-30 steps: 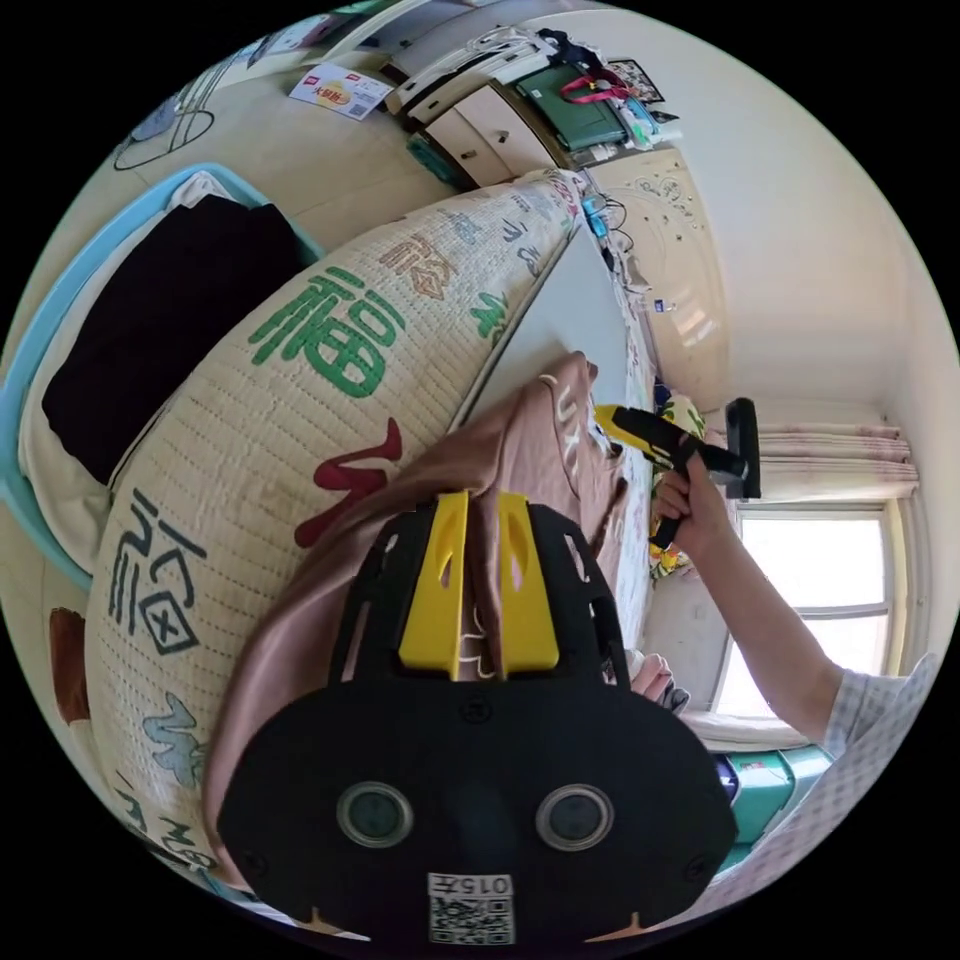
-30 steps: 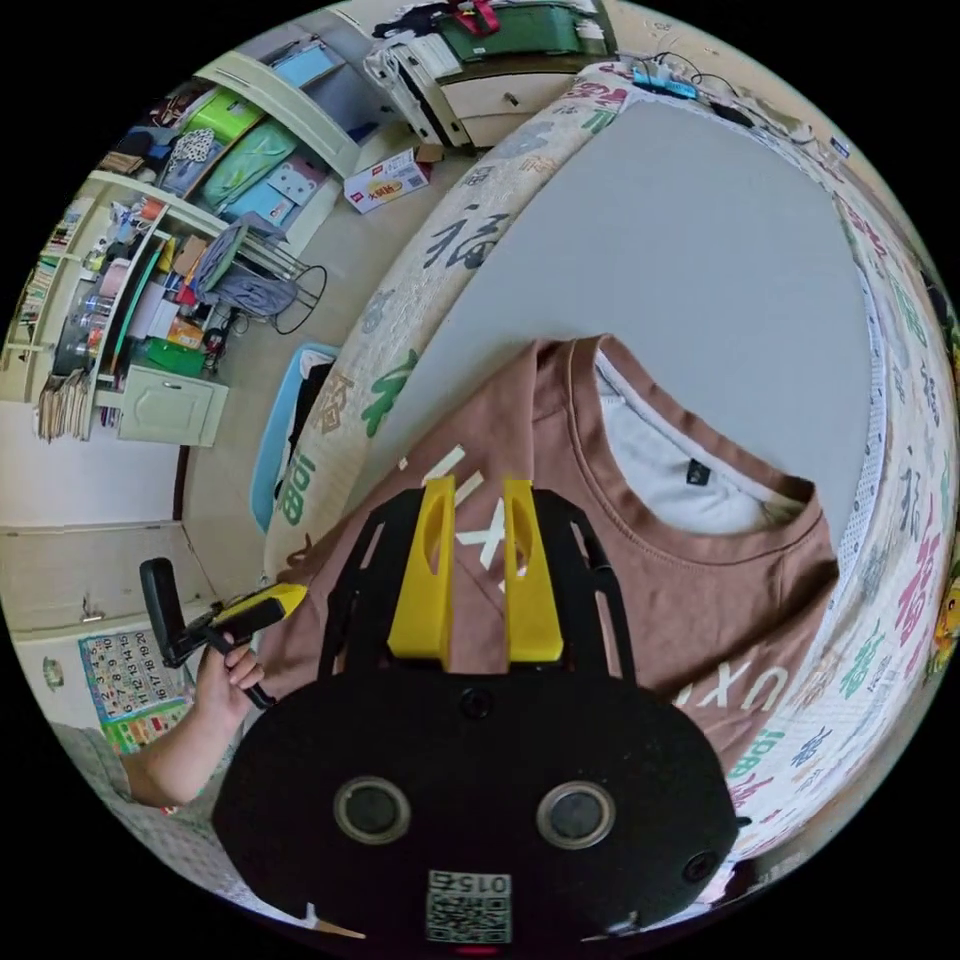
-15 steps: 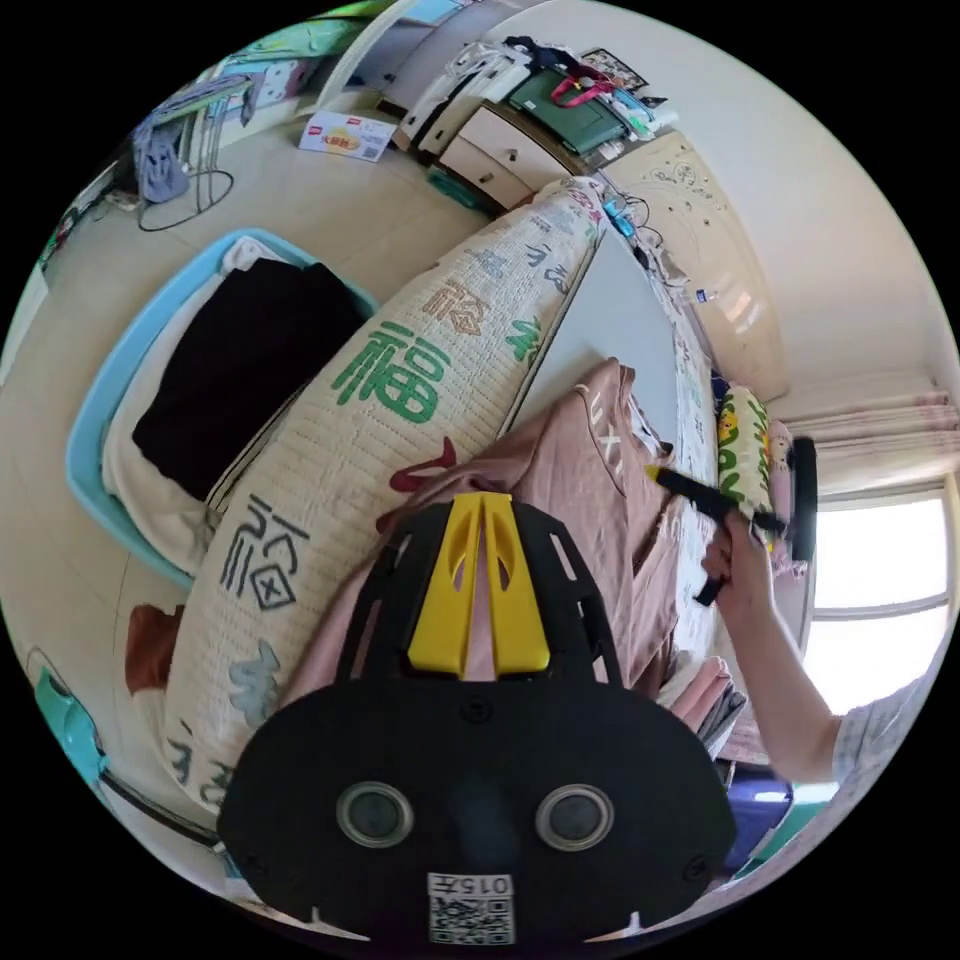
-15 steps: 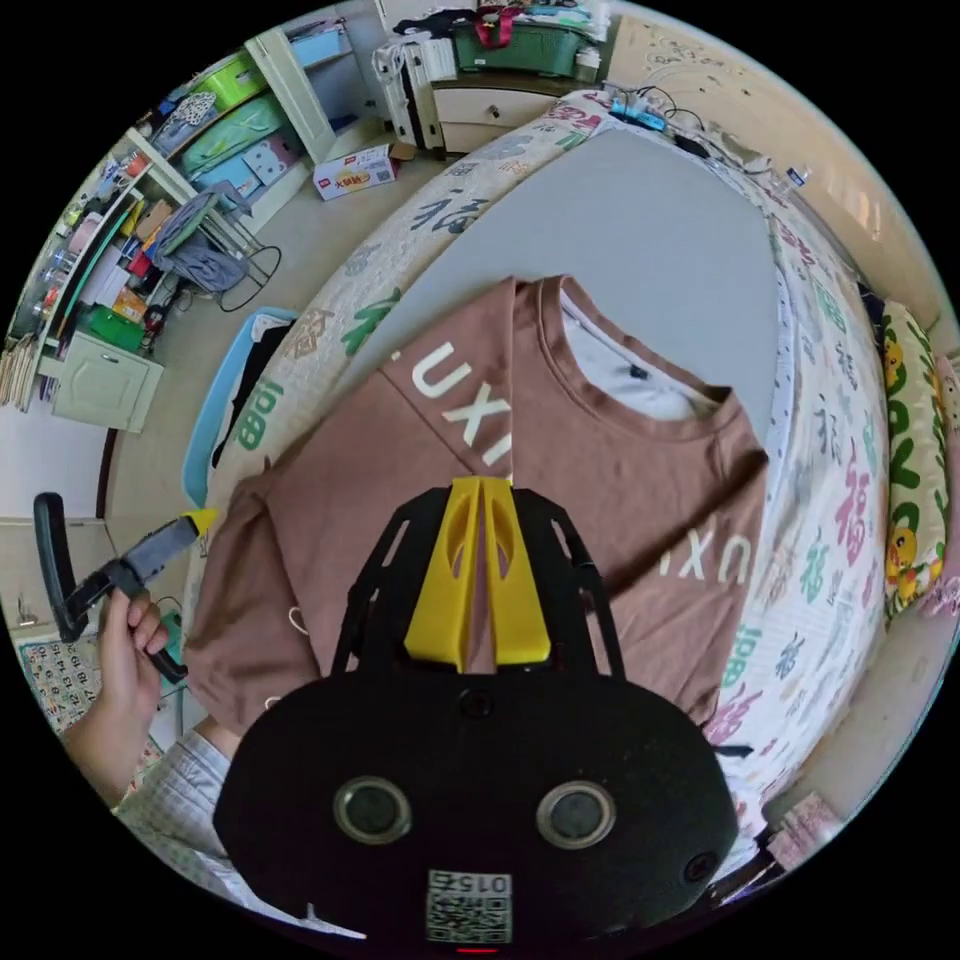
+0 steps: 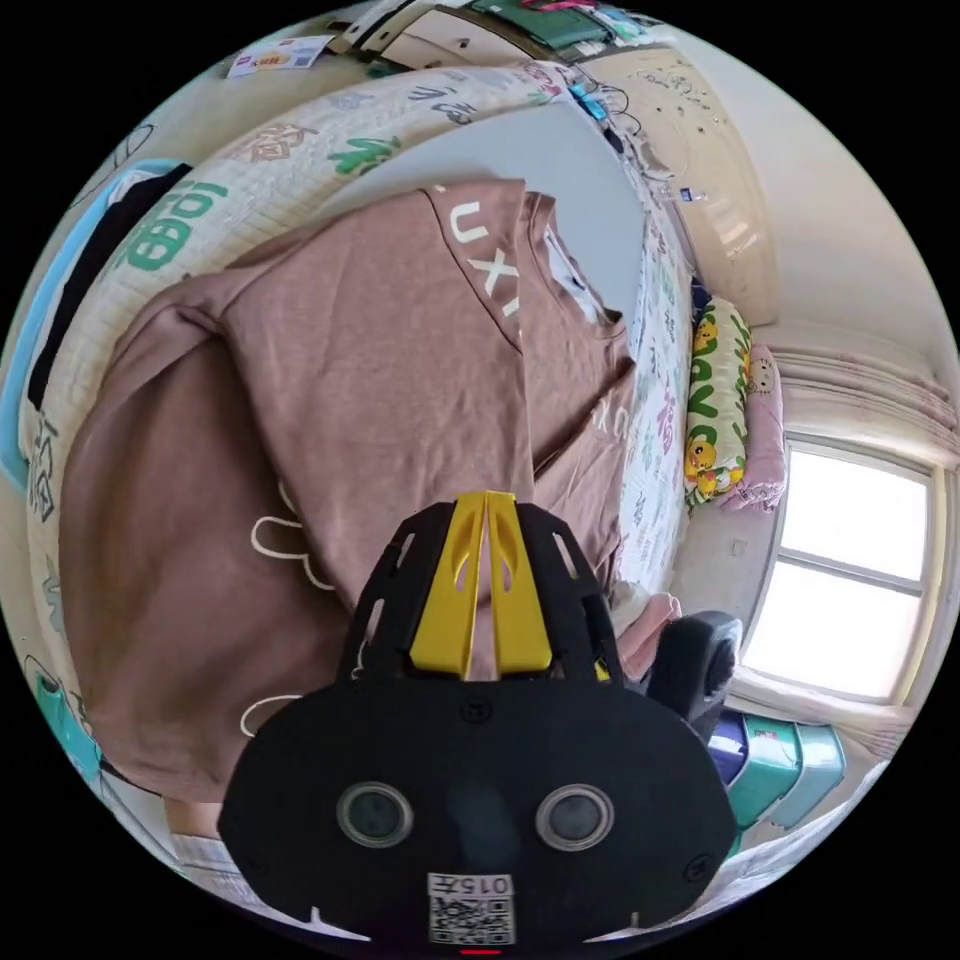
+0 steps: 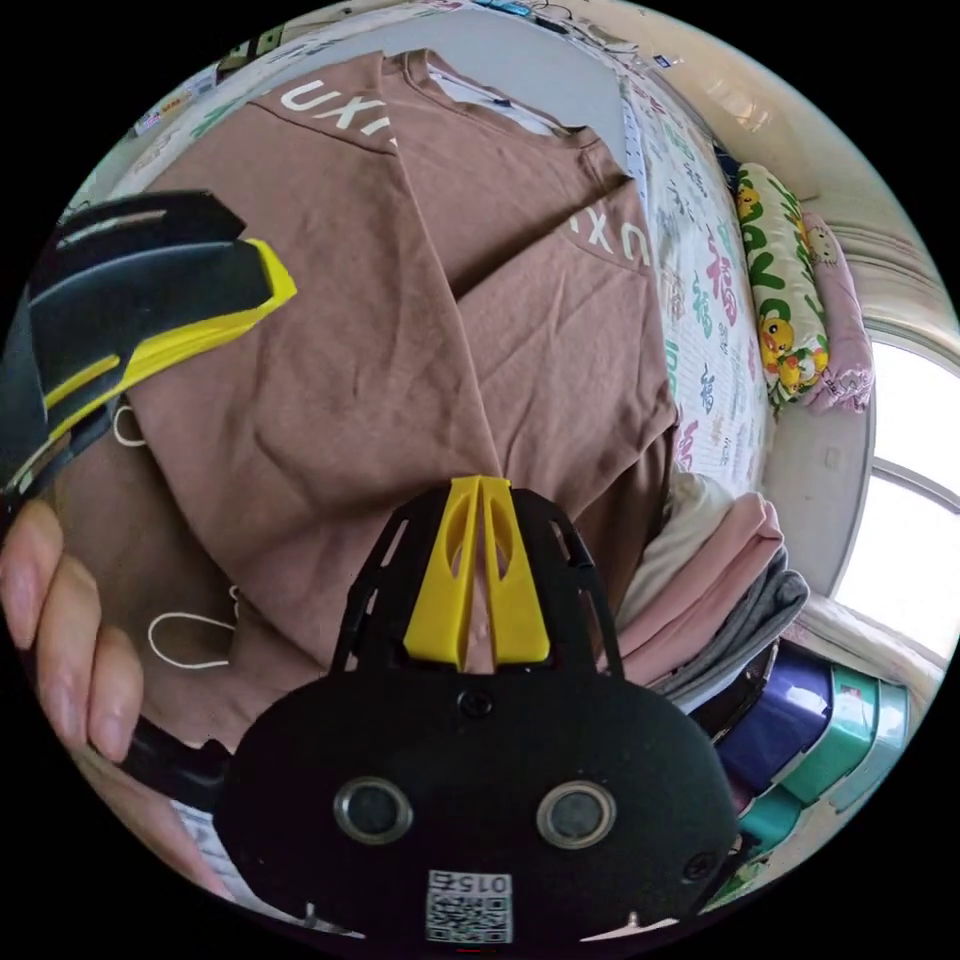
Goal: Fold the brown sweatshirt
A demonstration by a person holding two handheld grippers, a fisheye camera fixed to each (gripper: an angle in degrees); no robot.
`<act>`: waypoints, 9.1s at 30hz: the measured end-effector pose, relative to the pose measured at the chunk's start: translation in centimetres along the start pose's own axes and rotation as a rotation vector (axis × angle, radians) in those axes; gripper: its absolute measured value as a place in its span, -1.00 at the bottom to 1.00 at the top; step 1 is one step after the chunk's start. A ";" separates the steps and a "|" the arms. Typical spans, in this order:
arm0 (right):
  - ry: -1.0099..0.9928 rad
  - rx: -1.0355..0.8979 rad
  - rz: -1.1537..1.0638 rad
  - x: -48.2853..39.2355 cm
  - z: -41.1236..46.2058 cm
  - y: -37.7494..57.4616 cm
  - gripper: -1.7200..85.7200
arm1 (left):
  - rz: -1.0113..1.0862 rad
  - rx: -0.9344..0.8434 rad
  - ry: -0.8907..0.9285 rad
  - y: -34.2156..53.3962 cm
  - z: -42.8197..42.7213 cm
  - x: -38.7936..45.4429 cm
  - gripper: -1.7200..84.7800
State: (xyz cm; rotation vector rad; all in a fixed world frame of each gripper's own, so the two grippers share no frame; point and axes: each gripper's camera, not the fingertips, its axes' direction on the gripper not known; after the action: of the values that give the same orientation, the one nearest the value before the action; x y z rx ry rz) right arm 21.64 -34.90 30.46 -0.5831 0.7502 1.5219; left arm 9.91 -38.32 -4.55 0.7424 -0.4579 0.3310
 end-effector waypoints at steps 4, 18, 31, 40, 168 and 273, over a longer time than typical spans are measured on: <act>0.155 -0.103 0.021 -3.4 0.7 -1.4 -0.98 | -0.006 -0.032 0.039 -0.4 0.7 1.2 -0.97; 0.127 -0.073 0.074 -6.4 -2.0 -2.1 -0.97 | 0.074 -0.063 -0.129 0.8 0.3 4.6 -0.98; 0.052 -0.074 0.095 -5.8 -2.6 -2.3 -0.97 | 0.101 -0.062 -0.235 2.4 0.5 7.8 -0.98; -0.023 -0.069 0.155 -4.1 -2.2 -2.1 -0.97 | 0.176 -0.061 -0.267 3.5 0.8 10.5 -0.98; -0.636 0.206 -0.034 40.3 21.1 -4.4 -0.63 | 0.330 0.021 -0.083 7.8 -15.4 -7.3 -0.70; -0.837 0.409 0.062 32.6 20.3 28.3 -0.97 | 1.010 -0.244 0.114 1.3 -1.9 35.4 -0.96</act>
State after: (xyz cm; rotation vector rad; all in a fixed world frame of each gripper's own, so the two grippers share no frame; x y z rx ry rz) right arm -8.06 1.62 22.84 0.3839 0.3946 1.4343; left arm 40.05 -31.57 12.93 0.1979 -0.7292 1.2299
